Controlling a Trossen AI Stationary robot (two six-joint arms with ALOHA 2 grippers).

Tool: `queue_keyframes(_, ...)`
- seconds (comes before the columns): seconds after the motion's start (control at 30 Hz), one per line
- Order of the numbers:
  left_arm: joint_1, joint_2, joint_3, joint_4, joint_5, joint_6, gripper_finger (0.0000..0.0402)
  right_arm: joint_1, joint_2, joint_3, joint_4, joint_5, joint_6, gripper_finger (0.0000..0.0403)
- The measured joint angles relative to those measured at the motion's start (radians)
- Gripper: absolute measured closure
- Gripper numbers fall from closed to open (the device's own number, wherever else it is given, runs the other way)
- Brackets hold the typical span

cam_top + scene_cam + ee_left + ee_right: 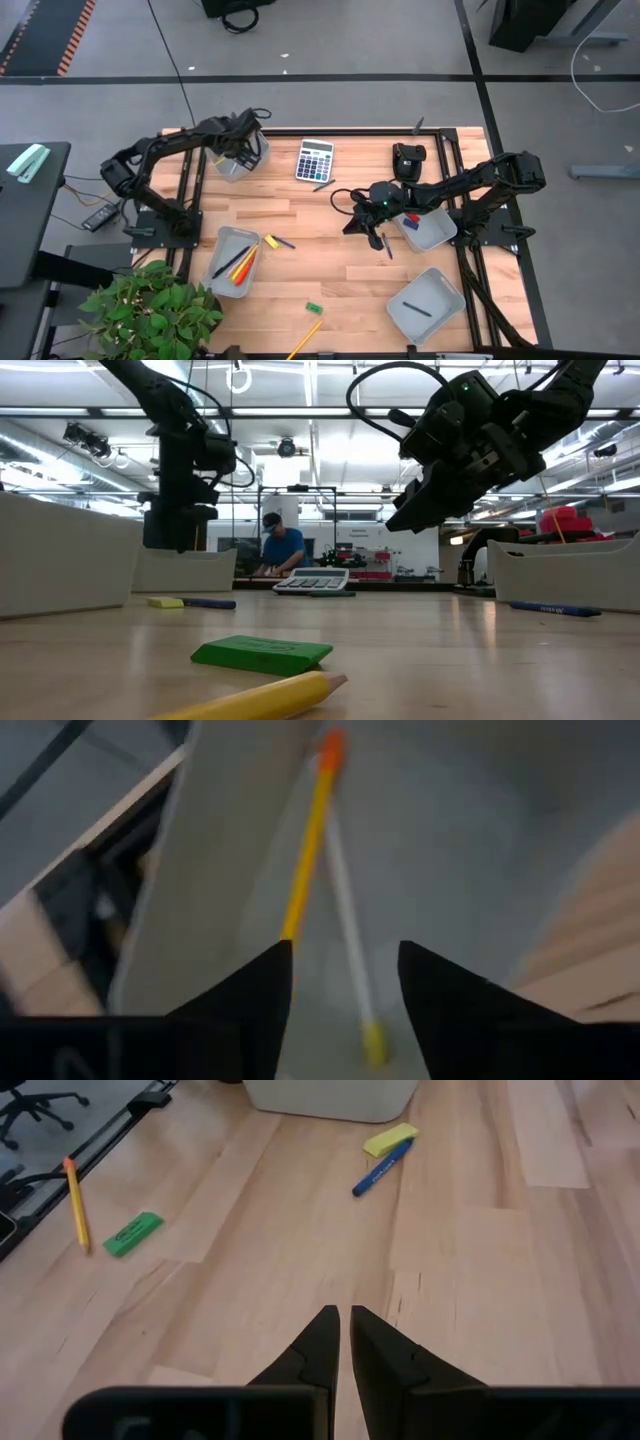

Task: Sort crayons/erasers/pens/pencils in bins
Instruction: Put the top yellow pencil into the top left gray bin

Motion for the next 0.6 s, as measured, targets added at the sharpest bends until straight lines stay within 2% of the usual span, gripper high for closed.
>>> queue_keyframes(0.17, 0.034, 0.082, 0.035, -0.103, -0.021, -0.028, 0.0194, -0.001, 0.000, 0.000, 0.000, 0.065, -0.013, 0.0365)
queue_keyframes(0.37, 0.073, 0.191, 0.036, -0.083, -0.022, -0.015, 0.0202, -0.001, 0.000, 0.000, 0.000, 0.087, -0.022, 0.0365)
queue_keyframes(0.6, 0.093, 0.253, 0.036, -0.022, -0.037, 0.034, 0.0204, -0.001, 0.000, 0.000, 0.000, 0.087, -0.021, 0.0365)
